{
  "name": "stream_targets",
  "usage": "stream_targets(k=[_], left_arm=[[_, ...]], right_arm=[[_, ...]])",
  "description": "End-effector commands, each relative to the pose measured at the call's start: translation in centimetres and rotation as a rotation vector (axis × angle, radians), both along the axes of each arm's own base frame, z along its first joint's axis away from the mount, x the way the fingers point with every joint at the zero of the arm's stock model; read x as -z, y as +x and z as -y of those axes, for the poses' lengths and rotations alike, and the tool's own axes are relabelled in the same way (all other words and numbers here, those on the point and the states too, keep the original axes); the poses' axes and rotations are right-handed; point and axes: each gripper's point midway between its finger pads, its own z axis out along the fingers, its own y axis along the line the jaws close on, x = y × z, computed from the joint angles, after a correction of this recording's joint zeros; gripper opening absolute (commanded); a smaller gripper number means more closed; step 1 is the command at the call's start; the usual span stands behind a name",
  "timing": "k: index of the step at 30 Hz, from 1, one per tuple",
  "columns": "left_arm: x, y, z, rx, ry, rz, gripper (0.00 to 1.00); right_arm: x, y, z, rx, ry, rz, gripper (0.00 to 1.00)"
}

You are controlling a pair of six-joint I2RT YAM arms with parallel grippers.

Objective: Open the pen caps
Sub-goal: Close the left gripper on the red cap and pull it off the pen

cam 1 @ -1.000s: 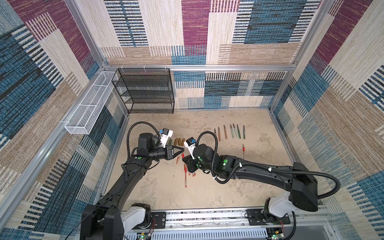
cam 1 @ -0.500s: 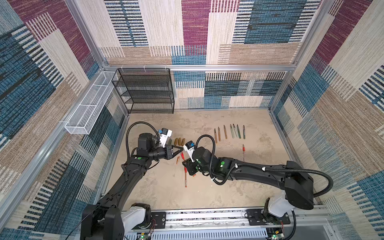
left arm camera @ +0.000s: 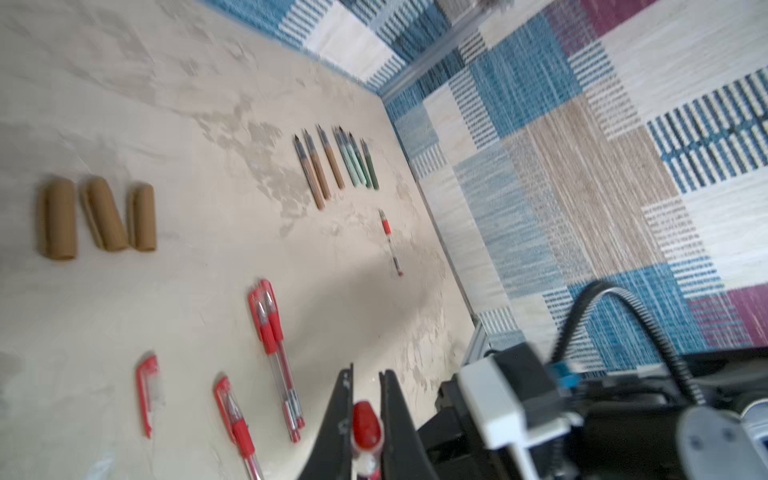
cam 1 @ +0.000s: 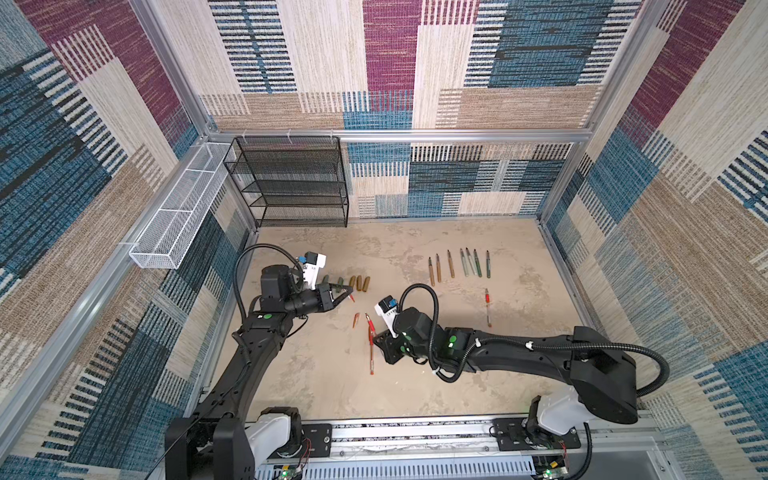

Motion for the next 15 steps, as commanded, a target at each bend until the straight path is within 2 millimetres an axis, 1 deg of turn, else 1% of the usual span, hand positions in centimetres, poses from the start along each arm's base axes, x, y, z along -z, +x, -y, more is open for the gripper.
stream_targets(k=[1, 3, 5, 6, 8, 10, 15], left_arm=[[-1.2, 1.3, -1.0, -0.066, -0.012, 0.017, 0.00], [-1.0, 1.5, -1.4, -0.083, 0.013, 0.022, 0.00], [-0.2, 1.6, -1.7, -0.088, 0.060, 0.031, 0.00], [0.4, 1.7, -2.0, -0.097, 0.088, 0.026, 0.00], [2.4, 1.7, -2.9, -0.130, 0.174, -0.020, 0.00], [3.7, 1.7, -3.7, -0.143, 0.270, -0.023, 0.00], [6.6, 1.9, -5.3, -0.142, 0.446, -0.071, 0.00]], right_arm=[[1.0, -0.8, 1.4, 0.033, -0.021, -0.046, 0.00], [1.2, -0.9, 2.3, 0.051, -0.031, -0.040, 0.00], [0.7, -0.7, 3.1, 0.075, -0.036, -0.019, 0.00], [0.4, -0.5, 3.4, 0.087, -0.038, -0.009, 0.00], [-0.5, -0.2, 4.0, 0.115, -0.030, 0.006, 0.00], [-1.0, 0.2, 4.7, 0.144, -0.018, 0.011, 0.00], [-1.3, 1.2, 6.6, 0.233, -0.028, -0.018, 0.00]])
